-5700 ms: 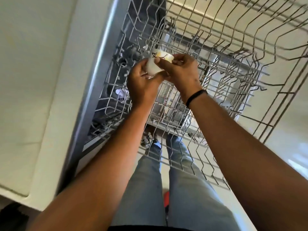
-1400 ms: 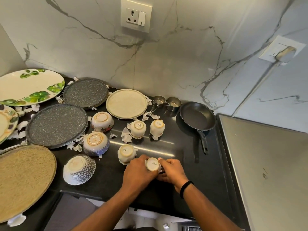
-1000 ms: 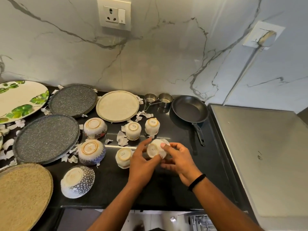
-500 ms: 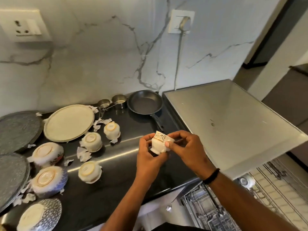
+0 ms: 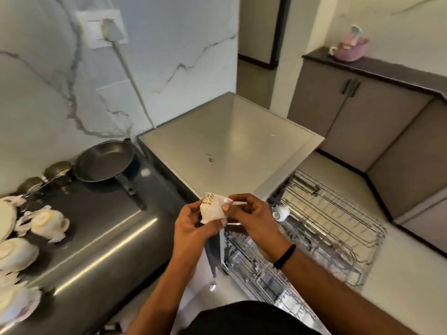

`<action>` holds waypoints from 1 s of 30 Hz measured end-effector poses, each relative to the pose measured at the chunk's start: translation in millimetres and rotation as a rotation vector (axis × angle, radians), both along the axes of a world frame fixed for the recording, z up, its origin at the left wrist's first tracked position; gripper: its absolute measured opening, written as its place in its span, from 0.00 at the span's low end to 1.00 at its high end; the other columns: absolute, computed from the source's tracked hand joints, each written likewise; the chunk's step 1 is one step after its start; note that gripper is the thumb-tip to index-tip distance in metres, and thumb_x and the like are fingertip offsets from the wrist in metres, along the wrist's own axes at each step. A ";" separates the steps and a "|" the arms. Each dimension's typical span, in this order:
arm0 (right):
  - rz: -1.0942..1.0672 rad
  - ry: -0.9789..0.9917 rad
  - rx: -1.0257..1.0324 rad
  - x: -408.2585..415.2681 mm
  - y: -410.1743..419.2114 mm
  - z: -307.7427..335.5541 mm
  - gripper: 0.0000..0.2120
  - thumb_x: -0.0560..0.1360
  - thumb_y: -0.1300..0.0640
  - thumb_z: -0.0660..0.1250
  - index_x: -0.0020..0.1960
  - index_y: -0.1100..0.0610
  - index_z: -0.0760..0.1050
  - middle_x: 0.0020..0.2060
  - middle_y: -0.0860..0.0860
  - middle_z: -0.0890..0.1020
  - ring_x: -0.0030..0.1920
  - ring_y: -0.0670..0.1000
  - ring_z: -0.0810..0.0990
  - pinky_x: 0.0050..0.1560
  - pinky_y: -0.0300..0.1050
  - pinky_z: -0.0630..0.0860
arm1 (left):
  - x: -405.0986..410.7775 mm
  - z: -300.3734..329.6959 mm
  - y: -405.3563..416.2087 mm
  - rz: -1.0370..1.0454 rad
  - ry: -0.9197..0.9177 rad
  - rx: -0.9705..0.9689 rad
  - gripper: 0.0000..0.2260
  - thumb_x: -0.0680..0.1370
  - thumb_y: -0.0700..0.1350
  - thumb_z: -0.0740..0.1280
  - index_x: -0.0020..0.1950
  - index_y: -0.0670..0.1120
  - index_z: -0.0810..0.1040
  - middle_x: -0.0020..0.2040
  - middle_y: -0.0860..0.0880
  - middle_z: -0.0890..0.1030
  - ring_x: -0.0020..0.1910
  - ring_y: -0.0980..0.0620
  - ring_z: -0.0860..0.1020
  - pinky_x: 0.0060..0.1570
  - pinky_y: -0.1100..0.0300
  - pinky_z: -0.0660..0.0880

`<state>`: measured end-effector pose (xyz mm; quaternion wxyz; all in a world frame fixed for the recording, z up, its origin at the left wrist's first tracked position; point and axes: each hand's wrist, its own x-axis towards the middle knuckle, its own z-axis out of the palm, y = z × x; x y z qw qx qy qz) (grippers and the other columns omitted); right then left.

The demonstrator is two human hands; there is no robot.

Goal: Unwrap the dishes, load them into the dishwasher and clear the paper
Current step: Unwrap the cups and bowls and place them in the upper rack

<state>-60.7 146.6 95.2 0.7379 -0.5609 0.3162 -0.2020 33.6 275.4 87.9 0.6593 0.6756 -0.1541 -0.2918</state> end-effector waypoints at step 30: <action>-0.517 0.306 0.431 -158.6 -142.6 -159.1 0.20 0.69 0.59 0.80 0.58 0.59 0.78 0.52 0.57 0.84 0.53 0.59 0.85 0.57 0.63 0.81 | -96.7 -126.3 -233.5 -0.736 0.080 0.518 0.29 0.67 0.35 0.80 0.65 0.47 0.78 0.47 0.59 0.85 0.47 0.59 0.85 0.48 0.58 0.83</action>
